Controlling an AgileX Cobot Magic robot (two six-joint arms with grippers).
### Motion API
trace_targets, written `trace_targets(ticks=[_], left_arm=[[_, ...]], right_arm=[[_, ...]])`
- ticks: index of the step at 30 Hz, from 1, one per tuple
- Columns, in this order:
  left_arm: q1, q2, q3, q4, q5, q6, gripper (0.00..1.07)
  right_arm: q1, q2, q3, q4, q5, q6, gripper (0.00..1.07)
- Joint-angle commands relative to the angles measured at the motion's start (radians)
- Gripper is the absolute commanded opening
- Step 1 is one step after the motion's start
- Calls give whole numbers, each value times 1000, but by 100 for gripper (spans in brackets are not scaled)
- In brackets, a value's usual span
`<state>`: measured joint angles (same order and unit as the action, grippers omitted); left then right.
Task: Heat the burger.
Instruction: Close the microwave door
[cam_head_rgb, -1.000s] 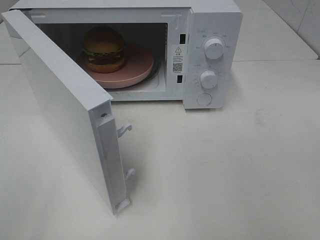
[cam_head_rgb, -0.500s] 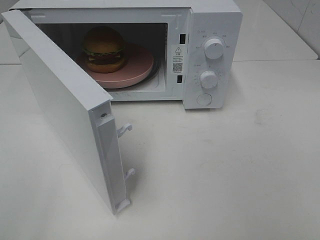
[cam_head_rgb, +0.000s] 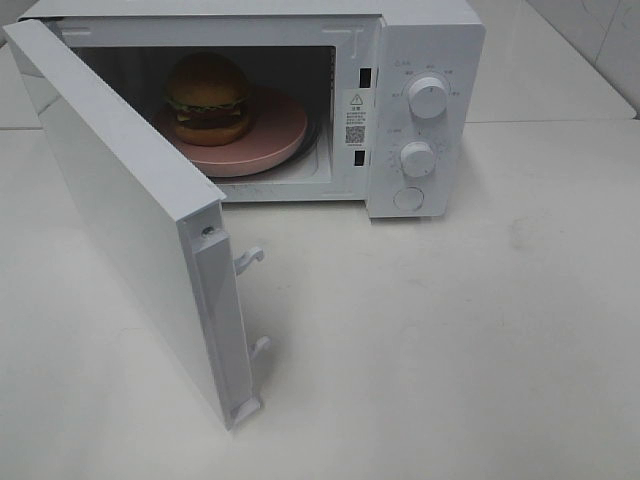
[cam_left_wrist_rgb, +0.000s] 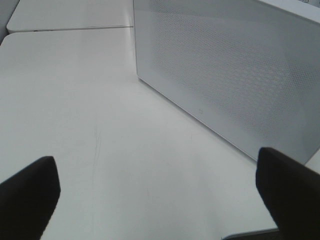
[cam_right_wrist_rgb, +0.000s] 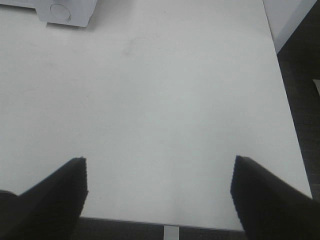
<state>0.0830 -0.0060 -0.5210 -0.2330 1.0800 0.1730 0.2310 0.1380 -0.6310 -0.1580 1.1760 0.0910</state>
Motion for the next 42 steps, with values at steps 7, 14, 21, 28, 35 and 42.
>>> trace_targets(ticks=[7,14,21,28,35,42], left_arm=[[3,-15,5,-1,-1,-3,100],[3,-15,5,-2,-1,-2,100],[3,-14,5,-3,-1,-3,100],[3,-14,5,-3,-1,-3,100],[3,-14,5,-3,-1,-3,100],[3,-14,5,-3,-1,-3,100]], right_arm=[[-66,-114,106,22,-146,-4,76],[-125,-174,133,59,-182,-26,76],[-125,-174,133,63,-182,-31,76],[-125,-174,133,63,-182,-31,76],[-125,-174,133,63,-182,-31,76],[-125,-174,133,63,-182,-31,76]])
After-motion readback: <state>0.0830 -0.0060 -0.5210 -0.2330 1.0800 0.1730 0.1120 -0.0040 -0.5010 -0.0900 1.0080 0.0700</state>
